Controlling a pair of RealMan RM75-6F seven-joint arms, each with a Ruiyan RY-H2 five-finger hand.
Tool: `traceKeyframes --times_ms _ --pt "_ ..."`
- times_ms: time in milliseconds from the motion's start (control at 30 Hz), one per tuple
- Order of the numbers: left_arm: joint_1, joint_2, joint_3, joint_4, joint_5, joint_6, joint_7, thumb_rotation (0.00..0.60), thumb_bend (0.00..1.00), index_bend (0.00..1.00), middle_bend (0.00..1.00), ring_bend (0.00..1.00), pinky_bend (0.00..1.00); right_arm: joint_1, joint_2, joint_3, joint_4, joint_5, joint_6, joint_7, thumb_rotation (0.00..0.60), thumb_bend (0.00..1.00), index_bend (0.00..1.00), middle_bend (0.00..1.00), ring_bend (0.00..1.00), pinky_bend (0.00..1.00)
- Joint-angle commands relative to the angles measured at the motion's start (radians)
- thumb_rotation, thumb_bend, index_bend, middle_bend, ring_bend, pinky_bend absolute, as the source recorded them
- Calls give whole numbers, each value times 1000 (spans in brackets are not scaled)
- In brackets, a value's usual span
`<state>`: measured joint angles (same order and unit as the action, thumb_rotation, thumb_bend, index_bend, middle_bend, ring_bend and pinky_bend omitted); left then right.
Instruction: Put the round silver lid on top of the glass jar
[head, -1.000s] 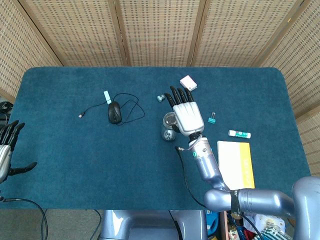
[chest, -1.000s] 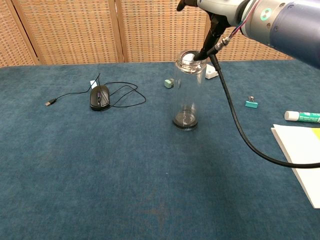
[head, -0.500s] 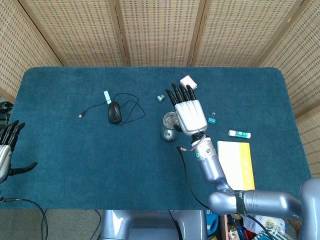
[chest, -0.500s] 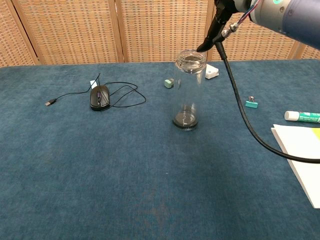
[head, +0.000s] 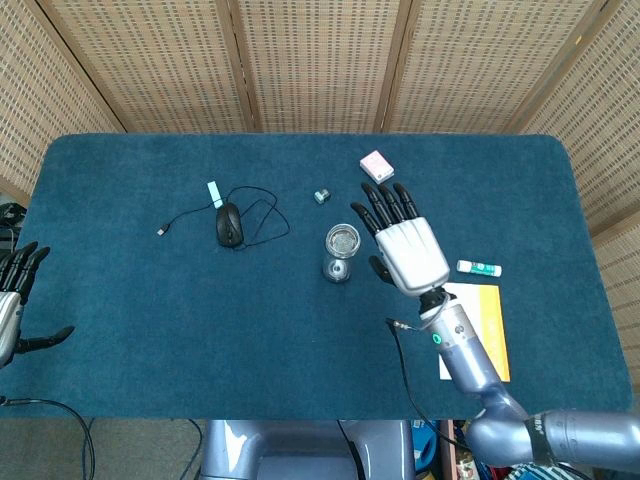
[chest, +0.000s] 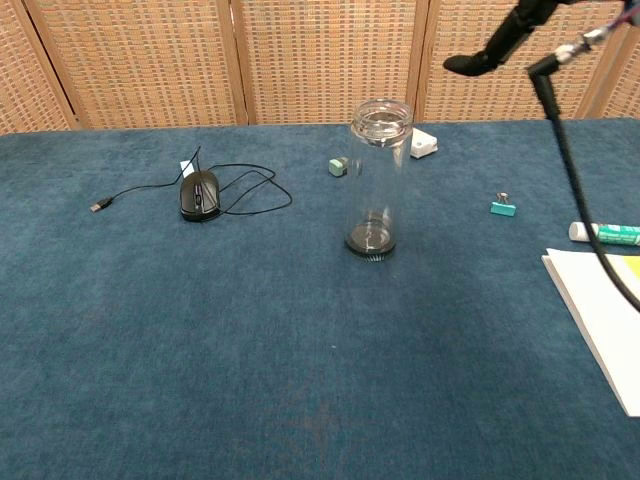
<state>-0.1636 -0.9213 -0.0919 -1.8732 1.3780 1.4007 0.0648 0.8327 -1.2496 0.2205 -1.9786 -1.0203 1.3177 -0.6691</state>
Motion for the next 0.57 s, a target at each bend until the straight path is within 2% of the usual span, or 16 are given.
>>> traceKeyframes --times_ms 33,167,367,400,500,533,567 --pt "5 0 5 -2 9 7 -2 600 0 0 0 0 0 -134 107 -121 -32 -189 53 137 600 544 202 65 0 18" --pt "14 -7 15 1 24 19 7 600 0 0 0 0 0 -267 160 -226 43 -381 155 279 600 545 202 56 0 18" --pt "28 -34 36 17 39 28 38 600 0 0 0 0 0 -431 161 -306 195 -488 290 500 600 532 193 23 0 8" --pt "30 -38 38 21 41 30 41 600 0 0 0 0 0 -452 157 -312 216 -494 305 522 600 454 154 10 0 3" --pt "37 -49 50 39 50 34 56 600 0 0 0 0 0 -516 172 -352 244 -474 299 550 600 67 12 0 0 0" --pt "40 -53 54 44 55 36 57 600 0 0 0 0 0 -531 180 -360 239 -466 294 552 600 7 0 0 0 0" --pt "43 -57 58 51 63 39 55 600 0 0 0 0 0 -546 184 -365 235 -463 295 555 600 0 0 0 0 0"
